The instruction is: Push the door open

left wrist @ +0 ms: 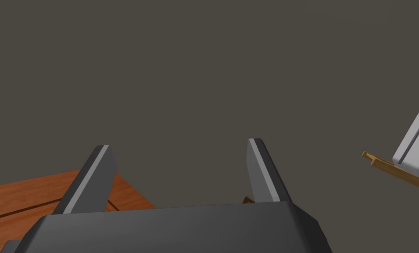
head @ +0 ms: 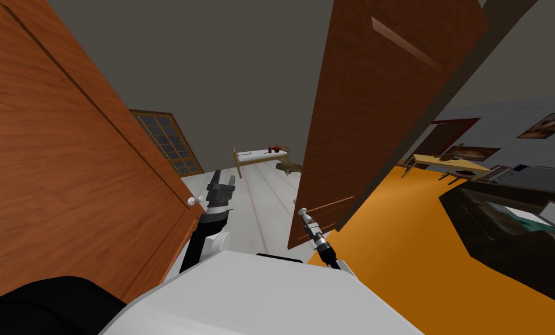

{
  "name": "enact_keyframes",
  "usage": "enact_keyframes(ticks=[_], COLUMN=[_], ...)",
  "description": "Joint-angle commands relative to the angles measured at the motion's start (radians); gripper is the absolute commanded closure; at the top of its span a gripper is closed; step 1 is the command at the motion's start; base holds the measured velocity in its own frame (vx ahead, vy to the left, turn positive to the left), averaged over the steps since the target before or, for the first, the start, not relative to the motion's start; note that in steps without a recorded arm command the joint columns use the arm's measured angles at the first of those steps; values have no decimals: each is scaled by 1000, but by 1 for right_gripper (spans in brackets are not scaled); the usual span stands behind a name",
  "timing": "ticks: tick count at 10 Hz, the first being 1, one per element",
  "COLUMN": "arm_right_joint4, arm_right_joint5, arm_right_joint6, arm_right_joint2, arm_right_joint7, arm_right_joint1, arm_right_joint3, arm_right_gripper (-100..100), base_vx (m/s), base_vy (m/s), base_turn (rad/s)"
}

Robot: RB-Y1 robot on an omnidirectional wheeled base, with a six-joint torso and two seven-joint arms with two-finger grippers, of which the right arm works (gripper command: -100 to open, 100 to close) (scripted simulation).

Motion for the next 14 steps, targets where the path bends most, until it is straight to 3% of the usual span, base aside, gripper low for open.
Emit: enact_keyframes(ticks=[1, 14], arm_right_joint4=[3, 29], arm_right_joint5=[-15, -107], arm_right_joint6=[-2, 7], arm_right_joint2=[1, 16], arm_right_joint7=[-49, -365], arm_right_joint1=[-9, -39], arm_right_joint3=[4, 49], arm_right_gripper=[100, 100], base_vx=[42, 40], base_vy=[15, 17], base_turn=[-31, -30])
